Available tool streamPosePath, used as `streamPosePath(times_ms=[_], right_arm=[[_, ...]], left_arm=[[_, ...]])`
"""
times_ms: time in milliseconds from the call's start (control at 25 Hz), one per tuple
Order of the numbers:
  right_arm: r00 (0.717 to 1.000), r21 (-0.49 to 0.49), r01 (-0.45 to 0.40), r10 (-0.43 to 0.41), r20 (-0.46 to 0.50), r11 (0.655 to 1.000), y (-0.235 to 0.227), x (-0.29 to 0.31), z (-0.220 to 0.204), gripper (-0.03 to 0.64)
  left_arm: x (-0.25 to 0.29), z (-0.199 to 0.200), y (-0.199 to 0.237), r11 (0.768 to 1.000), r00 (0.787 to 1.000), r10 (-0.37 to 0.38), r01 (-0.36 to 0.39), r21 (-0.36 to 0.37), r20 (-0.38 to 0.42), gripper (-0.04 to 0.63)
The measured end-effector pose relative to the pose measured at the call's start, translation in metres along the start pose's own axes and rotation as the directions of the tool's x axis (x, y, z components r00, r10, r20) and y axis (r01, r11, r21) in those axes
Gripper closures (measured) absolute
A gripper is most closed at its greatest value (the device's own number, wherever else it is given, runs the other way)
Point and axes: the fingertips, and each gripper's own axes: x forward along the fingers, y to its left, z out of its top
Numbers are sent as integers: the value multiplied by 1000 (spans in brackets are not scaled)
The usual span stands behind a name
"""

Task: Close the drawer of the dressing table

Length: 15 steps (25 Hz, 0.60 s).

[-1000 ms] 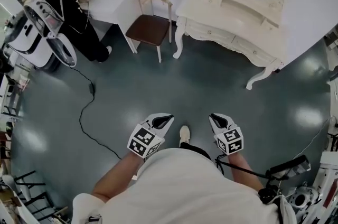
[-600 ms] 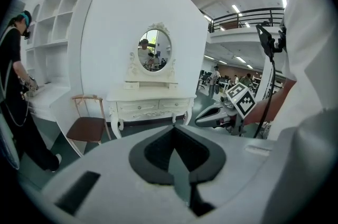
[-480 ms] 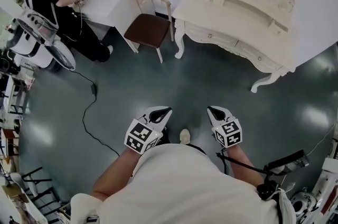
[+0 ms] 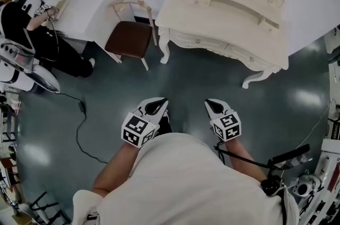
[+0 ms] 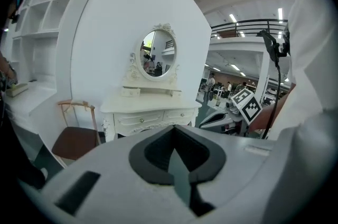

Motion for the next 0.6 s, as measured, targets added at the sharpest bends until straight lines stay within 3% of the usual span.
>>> streamPosePath(times_ms=[280, 440, 600], right_arm=[[995, 21, 95, -95, 0, 995, -40, 80, 89, 597], [991, 47, 135, -136, 14, 990, -66, 130, 126, 590], [984, 59, 174, -175, 14, 983, -94, 168, 153, 583]], left_arm=[[15, 71, 103, 996, 996, -76, 74, 49, 43, 592], [15, 83, 160, 995, 997, -68, 65, 72, 39, 592], [16, 89, 206, 999, 998, -31, 29, 42, 49, 592]])
